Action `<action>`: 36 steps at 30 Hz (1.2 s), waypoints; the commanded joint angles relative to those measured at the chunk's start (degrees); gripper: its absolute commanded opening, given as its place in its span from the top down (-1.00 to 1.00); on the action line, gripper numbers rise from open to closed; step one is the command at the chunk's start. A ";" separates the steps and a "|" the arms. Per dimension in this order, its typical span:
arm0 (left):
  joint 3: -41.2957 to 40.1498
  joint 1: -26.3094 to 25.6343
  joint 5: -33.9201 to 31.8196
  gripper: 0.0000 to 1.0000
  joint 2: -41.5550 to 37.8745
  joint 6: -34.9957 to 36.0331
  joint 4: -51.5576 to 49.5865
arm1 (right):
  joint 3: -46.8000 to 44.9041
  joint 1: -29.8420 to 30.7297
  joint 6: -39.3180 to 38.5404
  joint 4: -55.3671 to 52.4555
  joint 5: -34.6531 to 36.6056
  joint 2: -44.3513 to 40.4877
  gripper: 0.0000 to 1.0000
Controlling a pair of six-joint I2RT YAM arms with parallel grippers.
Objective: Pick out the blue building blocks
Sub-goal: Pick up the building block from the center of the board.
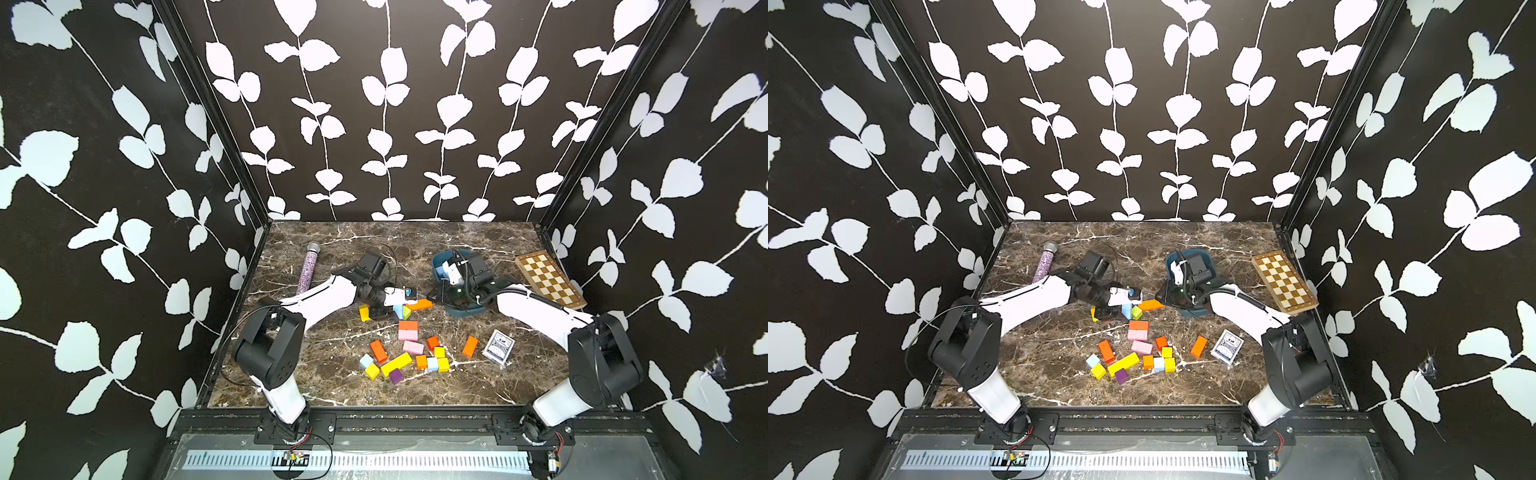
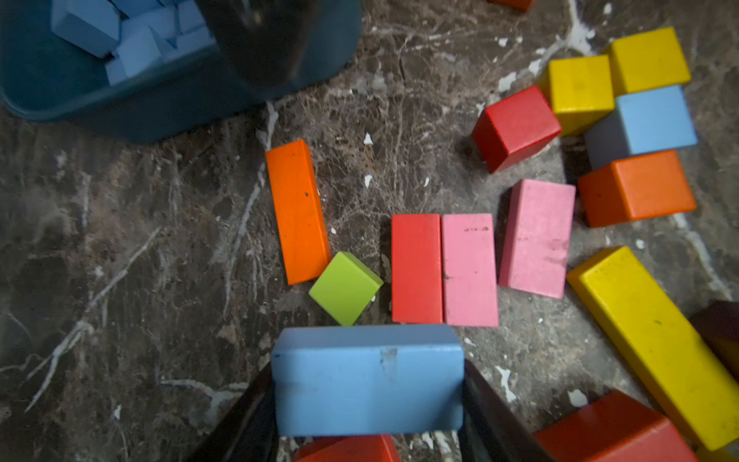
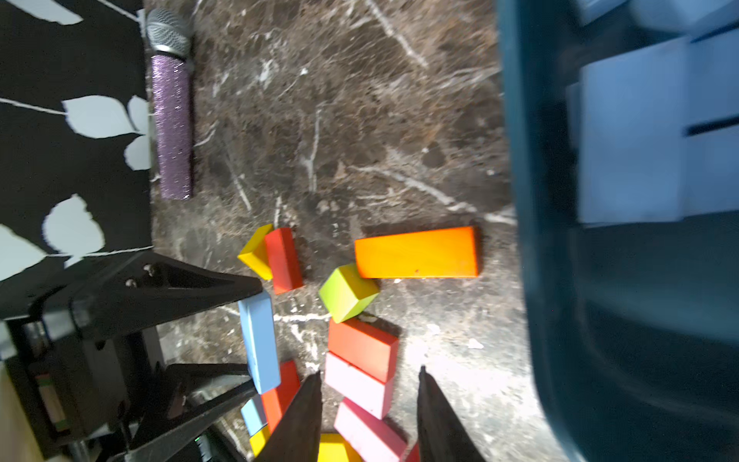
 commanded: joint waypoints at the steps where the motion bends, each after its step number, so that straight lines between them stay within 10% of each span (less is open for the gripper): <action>1: -1.48 -0.10 4.83 0.21 -1.89 -2.00 4.60 | 0.35 -0.09 2.54 5.81 -7.04 2.57 0.23; 36: 1.14 -0.14 6.96 0.19 1.42 -8.37 14.23 | 3.72 1.12 5.55 11.56 -13.61 7.50 0.26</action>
